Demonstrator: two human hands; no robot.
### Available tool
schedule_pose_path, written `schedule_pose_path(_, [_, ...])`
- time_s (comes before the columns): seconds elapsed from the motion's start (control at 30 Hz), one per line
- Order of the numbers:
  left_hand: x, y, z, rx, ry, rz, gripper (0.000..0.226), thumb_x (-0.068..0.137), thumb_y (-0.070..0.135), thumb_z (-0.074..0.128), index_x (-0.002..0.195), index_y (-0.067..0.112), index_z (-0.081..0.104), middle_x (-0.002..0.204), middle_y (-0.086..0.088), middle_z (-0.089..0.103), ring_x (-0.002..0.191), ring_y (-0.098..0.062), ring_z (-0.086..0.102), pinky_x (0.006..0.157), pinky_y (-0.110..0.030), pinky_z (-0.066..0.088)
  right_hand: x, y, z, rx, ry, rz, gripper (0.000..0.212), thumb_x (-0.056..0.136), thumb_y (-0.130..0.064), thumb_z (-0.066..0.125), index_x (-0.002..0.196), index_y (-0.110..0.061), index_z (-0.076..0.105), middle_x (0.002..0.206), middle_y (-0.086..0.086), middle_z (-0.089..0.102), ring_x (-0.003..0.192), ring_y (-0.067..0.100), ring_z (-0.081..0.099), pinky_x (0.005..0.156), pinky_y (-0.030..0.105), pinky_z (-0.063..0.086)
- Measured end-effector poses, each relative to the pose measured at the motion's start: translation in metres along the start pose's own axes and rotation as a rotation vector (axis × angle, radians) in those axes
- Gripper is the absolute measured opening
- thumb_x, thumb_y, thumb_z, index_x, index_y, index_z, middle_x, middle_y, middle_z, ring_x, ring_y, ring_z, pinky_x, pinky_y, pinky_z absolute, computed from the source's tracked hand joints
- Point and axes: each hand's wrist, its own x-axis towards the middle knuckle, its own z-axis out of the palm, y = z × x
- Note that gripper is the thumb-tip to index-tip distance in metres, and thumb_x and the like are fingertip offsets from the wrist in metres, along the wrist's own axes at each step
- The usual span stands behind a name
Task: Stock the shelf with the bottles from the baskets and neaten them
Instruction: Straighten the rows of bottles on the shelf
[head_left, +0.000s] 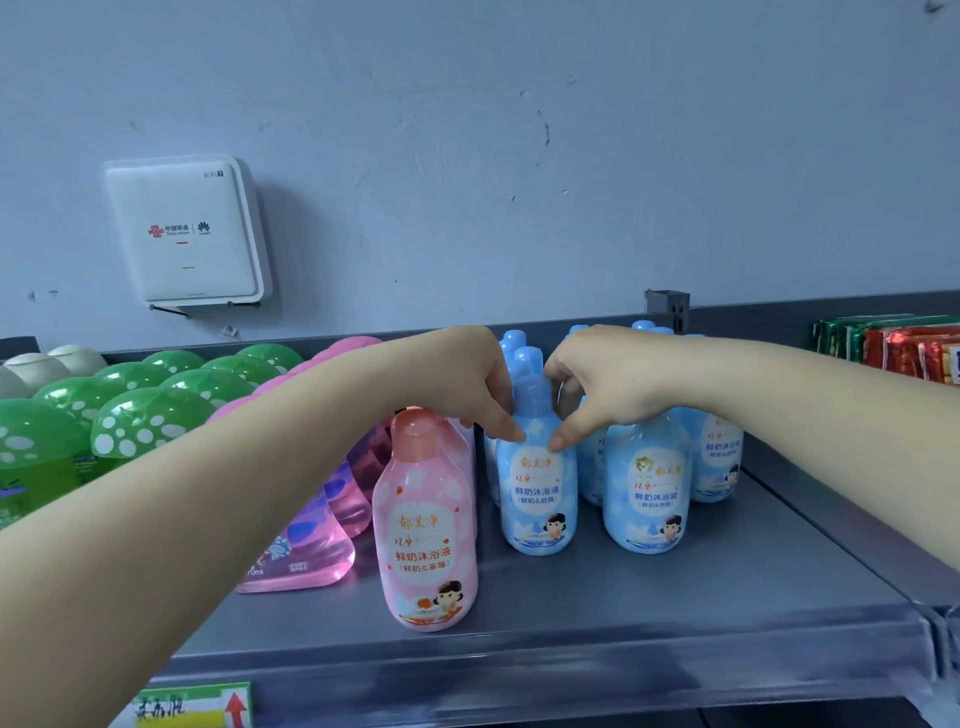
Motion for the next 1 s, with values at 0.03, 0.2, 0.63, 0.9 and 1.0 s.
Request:
schedule_pose_path(0.03, [0.0,-0.001,-0.001,0.004,-0.007,-0.003,0.02,0.075,0.037,0.075,0.079,0.017,0.074,0.065,0.007,0.064,0.056,-0.006,0.051,0.059,-0.019,0.043,0.002,-0.001,0.0,-0.01,-0.001,-0.007,0.036,0.076,-0.041,0.073,0.097,-0.014,0.064,0.097,-0.006,0.07,0.079,0.011,0.061,0.069,0.024,0.047])
schedule_pose_path(0.2, [0.0,-0.002,-0.006,0.028,-0.043,-0.005,0.025,0.077,0.038,0.073,0.083,0.013,0.075,0.071,-0.001,0.065,0.056,-0.007,0.051,0.059,-0.018,0.041,0.006,-0.004,-0.001,-0.06,-0.001,-0.055,0.029,0.075,-0.04,0.074,0.067,-0.026,0.049,0.084,-0.01,0.066,0.06,0.0,0.051,0.055,0.017,0.039])
schedule_pose_path(0.63, [-0.002,-0.006,-0.006,0.028,-0.028,0.013,0.022,0.074,0.039,0.074,0.069,0.018,0.073,0.071,-0.004,0.067,0.049,-0.007,0.047,0.059,-0.021,0.042,0.008,-0.006,0.002,-0.039,0.014,-0.055,0.031,0.075,-0.04,0.074,0.065,-0.027,0.048,0.079,-0.012,0.065,0.048,-0.003,0.05,0.051,0.017,0.036])
schedule_pose_path(0.9, [-0.001,-0.012,-0.024,-0.009,0.072,-0.003,0.018,0.071,0.032,0.078,0.087,0.023,0.075,0.079,0.004,0.073,0.065,-0.004,0.06,0.068,-0.015,0.047,0.006,-0.004,-0.007,-0.006,-0.02,-0.034,0.024,0.074,-0.041,0.074,0.085,-0.025,0.06,0.091,-0.013,0.069,0.069,0.0,0.055,0.06,0.014,0.041])
schedule_pose_path(1.0, [0.0,-0.015,-0.037,-0.054,0.149,0.004,0.017,0.072,0.027,0.078,0.089,0.026,0.074,0.081,0.011,0.072,0.07,-0.004,0.061,0.066,-0.007,0.045,0.006,0.003,-0.018,0.036,0.045,0.008,0.027,0.077,-0.037,0.072,0.099,-0.021,0.065,0.094,-0.012,0.07,0.071,-0.001,0.058,0.06,0.012,0.043])
